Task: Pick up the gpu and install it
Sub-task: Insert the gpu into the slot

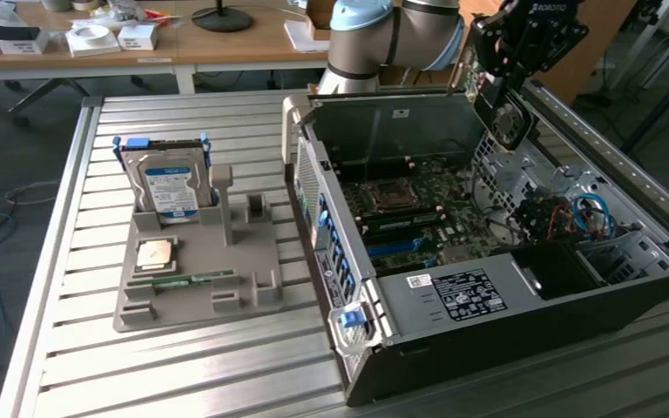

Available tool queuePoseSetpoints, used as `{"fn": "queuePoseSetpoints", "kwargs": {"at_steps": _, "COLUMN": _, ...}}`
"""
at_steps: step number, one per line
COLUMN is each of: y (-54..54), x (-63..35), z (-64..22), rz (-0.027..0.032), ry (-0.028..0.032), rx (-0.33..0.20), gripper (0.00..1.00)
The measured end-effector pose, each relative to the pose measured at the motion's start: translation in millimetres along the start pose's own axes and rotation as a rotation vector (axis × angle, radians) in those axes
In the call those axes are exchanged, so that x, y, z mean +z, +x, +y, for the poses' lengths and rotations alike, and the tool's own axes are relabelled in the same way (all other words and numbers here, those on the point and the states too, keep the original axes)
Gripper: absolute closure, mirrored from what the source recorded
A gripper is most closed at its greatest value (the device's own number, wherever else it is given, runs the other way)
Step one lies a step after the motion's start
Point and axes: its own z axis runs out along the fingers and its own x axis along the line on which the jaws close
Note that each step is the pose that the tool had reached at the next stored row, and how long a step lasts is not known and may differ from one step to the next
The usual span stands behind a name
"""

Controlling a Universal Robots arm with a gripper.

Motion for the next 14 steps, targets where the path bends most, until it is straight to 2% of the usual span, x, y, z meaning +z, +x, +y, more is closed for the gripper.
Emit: {"fn": "queuePoseSetpoints", "kwargs": {"at_steps": 14, "y": 0.0, "x": 0.0, "z": 0.0, "rz": 0.0004, "ry": -0.0005, "rx": -0.014, "gripper": 0.74}}
